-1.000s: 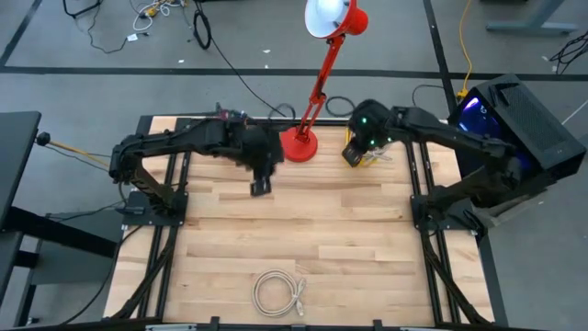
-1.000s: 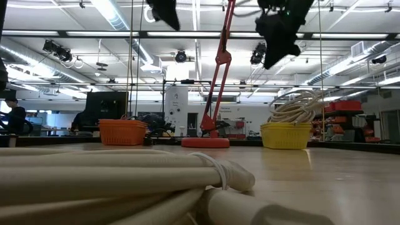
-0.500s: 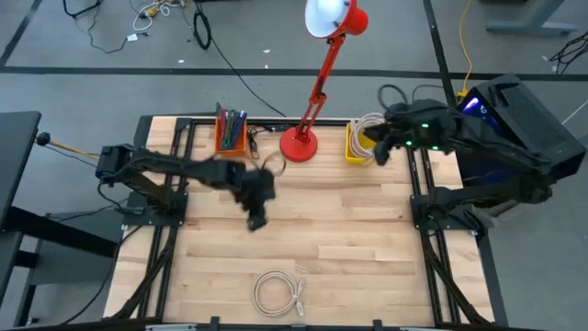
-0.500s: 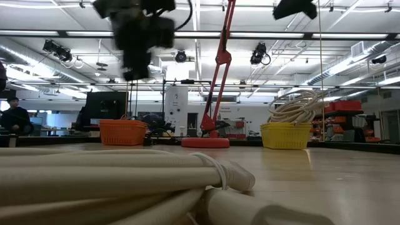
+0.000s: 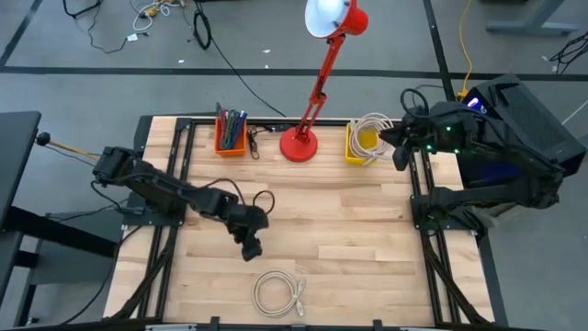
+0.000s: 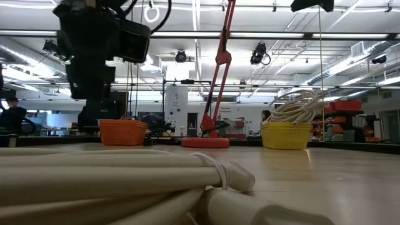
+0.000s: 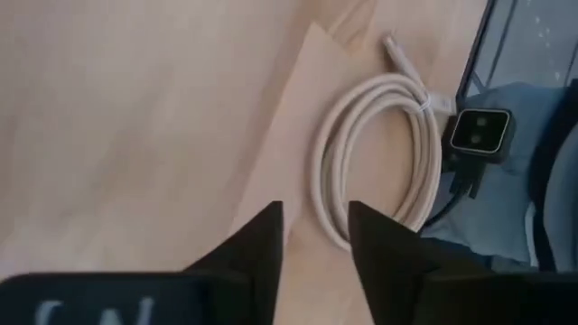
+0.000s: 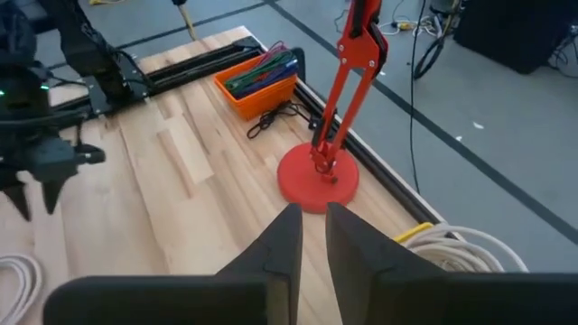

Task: Pick & Place USB Port
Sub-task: Put the white HDMI cable into the yellow bin

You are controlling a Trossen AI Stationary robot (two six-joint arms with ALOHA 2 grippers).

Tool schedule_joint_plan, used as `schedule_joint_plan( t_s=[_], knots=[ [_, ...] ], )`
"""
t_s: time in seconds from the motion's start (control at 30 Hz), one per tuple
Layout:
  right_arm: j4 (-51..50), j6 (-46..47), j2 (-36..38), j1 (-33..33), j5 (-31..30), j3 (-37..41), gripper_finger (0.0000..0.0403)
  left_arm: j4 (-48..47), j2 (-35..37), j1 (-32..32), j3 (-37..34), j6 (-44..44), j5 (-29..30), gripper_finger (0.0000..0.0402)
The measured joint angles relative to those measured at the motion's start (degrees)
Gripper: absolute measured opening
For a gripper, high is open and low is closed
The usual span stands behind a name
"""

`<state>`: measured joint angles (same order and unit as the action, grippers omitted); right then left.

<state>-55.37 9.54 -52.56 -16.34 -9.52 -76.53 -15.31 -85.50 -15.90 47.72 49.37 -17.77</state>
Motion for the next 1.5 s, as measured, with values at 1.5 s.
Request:
schedule_joint_plan(
  t_s=[1.5],
  knots=[
    [0.3,-6.9,-0.5,-0.1,-0.9,0.1,0.0055,2.6,-22.3,-6.6,8.6,5.5,-3.0,0.0038]
  ],
)
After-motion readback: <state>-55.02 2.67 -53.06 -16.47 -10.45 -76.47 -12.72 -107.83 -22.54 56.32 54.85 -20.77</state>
